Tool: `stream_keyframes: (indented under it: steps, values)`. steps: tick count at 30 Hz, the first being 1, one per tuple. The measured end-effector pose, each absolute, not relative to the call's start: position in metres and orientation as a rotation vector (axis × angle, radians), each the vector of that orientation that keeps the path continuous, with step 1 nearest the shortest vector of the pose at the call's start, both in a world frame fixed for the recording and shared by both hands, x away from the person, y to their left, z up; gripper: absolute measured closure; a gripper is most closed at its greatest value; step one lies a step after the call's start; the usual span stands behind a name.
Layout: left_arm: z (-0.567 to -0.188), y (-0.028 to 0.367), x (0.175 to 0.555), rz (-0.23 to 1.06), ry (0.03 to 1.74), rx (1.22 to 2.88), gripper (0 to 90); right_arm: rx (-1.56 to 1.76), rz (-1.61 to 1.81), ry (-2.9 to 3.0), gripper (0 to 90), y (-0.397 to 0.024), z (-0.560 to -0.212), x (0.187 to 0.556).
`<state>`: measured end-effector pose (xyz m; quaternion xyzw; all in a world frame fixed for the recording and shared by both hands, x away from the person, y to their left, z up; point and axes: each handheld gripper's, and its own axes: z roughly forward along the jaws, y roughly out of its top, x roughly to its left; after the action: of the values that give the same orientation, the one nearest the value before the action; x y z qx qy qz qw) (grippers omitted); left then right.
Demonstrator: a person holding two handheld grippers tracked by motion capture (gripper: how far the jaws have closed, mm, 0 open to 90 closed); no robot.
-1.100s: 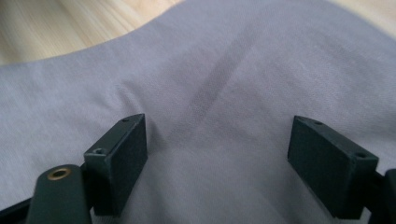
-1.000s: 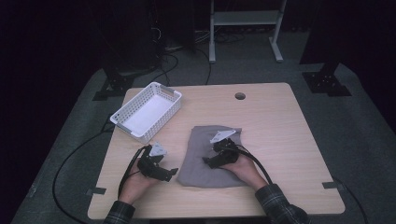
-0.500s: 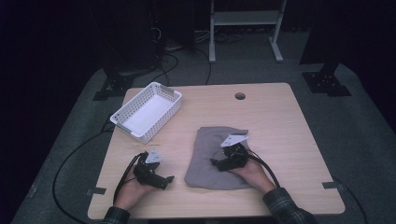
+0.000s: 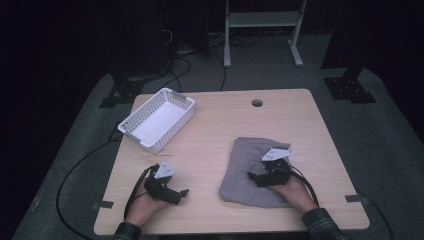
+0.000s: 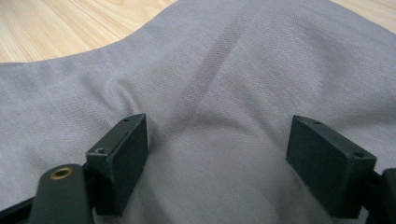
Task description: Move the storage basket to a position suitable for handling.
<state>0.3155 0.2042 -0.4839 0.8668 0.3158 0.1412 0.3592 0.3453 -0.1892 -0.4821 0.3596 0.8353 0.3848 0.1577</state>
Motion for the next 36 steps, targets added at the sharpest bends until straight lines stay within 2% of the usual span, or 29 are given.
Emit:
stream_keyframes:
  steps: [26,31,36]
  values:
    - [-0.484,0.203,0.318,0.364,0.811,2.237,0.0,1.182,1.055,2.274,18.7,-0.286,-0.483,0.316]
    - [-0.48,0.2,0.322,0.35,0.827,2.247,0.0,1.193,1.063,2.271,18.7,-0.291,-0.483,0.316]
    - [-0.459,0.201,0.326,0.376,0.831,2.203,2.1,1.188,1.057,2.27,18.7,-0.29,-0.483,0.316]
